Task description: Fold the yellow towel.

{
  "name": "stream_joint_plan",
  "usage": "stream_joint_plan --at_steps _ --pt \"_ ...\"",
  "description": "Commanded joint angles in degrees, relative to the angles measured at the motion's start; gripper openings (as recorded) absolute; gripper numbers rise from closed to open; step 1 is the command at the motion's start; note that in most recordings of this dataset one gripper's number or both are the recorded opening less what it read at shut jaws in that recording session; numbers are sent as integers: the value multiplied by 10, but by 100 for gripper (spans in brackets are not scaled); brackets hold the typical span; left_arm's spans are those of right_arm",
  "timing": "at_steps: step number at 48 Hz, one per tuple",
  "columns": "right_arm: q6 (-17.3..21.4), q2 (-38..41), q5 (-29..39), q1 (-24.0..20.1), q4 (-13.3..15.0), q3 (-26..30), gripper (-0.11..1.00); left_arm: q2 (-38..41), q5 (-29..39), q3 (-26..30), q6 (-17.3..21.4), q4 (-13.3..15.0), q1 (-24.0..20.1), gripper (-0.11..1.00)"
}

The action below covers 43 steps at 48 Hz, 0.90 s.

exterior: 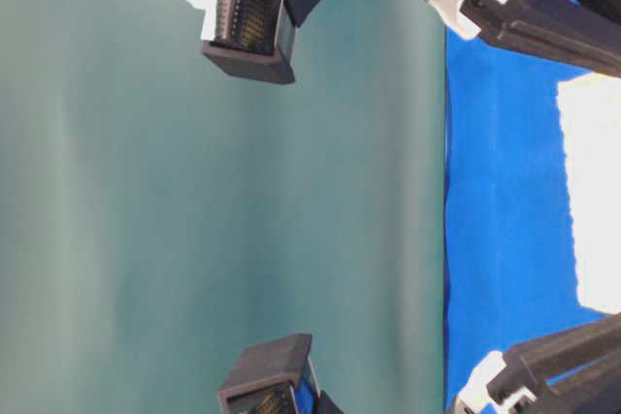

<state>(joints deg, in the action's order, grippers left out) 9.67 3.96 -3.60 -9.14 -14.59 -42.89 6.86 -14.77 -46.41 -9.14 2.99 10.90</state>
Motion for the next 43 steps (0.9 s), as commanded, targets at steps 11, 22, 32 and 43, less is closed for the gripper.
stream_joint_plan --at_steps 11,22,32,43 --pt "1 -15 20 -4 -15 13 33 -38 12 8 2 1 3 61" --pt "-8 -96 47 -4 -3 -4 80 -123 75 -10 7 -1 2 59" --pt "-9 -215 57 11 32 -55 73 -218 86 -57 7 -3 -12 59" --pt "-10 -363 69 40 50 -141 73 -325 69 -133 9 -4 -34 59"
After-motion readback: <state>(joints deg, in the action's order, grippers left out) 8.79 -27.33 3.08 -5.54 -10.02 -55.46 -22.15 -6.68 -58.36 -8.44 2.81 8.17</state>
